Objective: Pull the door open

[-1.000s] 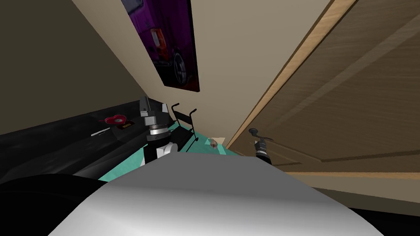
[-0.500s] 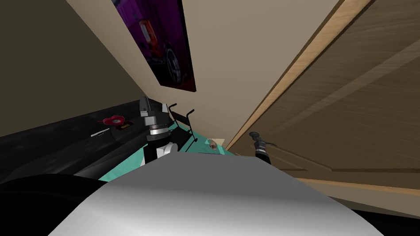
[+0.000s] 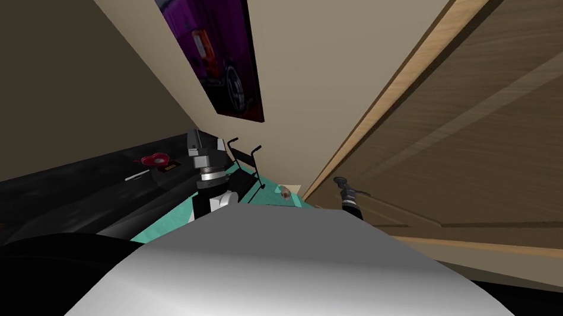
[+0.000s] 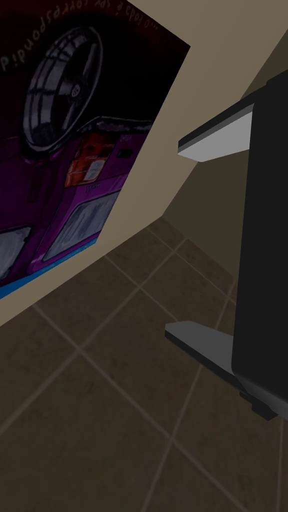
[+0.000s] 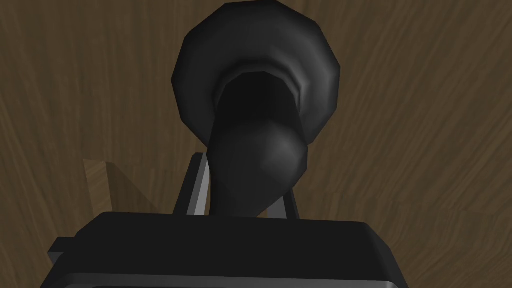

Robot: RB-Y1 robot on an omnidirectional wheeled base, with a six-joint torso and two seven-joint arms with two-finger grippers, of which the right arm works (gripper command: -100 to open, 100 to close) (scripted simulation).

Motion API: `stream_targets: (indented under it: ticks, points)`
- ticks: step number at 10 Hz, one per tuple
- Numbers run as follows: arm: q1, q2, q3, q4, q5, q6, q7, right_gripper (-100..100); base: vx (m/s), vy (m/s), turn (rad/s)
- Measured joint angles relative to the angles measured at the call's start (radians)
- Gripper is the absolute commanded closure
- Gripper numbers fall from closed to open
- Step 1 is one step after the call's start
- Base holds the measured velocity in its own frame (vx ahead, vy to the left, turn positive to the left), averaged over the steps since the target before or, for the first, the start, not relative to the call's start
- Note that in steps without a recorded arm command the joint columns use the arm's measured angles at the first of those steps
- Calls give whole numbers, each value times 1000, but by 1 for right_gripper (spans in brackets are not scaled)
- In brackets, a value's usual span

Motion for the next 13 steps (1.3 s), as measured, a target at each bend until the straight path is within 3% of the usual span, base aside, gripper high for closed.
stream_targets:
  ticks: [4,6,9,13]
  points:
    - [21,-11,57,-30,20,-13,-25,100,-224,-39,76]
    - [49,-23,86,-63,30,-16,-41,100,-256,-62,72]
    - [55,-27,121,-66,42,-30,-57,100,-170,-24,77]
    - [100,-66,156,-83,45,-78,-91,100,-260,-44,163]
